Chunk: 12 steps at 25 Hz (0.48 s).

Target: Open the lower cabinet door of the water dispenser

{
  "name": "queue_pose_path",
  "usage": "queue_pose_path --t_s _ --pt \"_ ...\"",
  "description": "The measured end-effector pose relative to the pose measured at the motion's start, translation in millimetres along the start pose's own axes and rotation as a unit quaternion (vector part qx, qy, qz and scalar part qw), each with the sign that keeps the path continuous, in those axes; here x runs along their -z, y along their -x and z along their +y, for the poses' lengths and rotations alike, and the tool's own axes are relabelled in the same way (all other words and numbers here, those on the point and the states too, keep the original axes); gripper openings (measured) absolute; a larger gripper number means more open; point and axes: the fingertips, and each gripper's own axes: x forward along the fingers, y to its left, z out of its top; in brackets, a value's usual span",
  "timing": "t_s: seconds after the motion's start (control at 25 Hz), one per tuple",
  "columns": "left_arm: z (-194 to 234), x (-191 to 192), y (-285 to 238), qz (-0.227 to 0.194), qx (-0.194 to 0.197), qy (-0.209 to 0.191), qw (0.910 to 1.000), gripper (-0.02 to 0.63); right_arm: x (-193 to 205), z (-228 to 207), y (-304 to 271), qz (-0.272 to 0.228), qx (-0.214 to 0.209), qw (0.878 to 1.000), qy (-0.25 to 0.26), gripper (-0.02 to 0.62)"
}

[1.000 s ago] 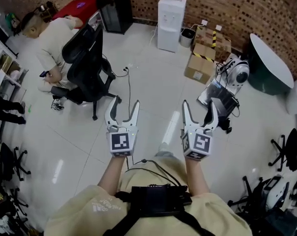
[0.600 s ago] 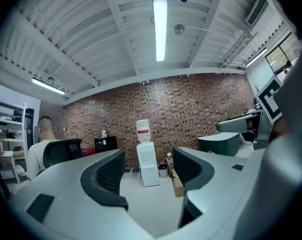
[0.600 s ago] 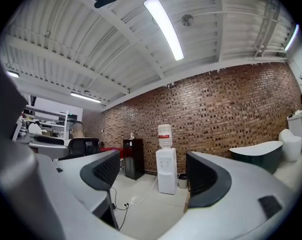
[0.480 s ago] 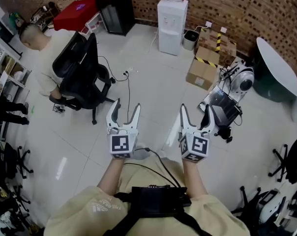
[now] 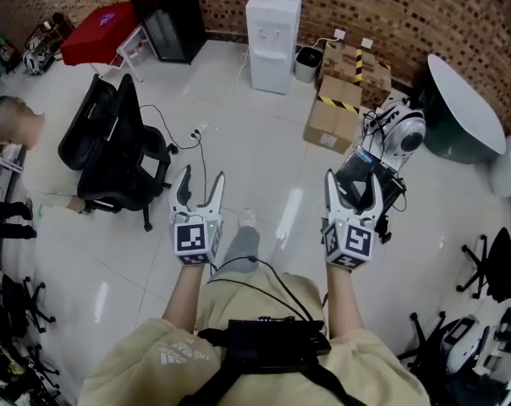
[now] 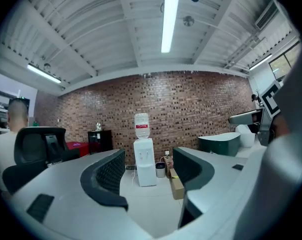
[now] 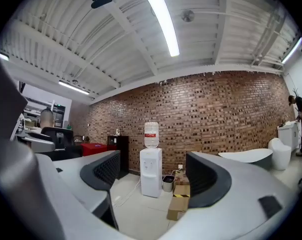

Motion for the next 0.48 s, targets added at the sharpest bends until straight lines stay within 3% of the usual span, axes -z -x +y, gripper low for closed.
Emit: queue_pose_path --t_s 0.24,0.48 --pt "45 5 -84 0.006 0.018 -0.024 0.9995 0.29 8 -10 -82 0.019 0.017 0.999 0.03 0.42" --pt "88 8 -160 0.002 0.031 -0.017 0.9994 0.29 13 26 -166 0.03 0.014 0.999 0.024 0.42"
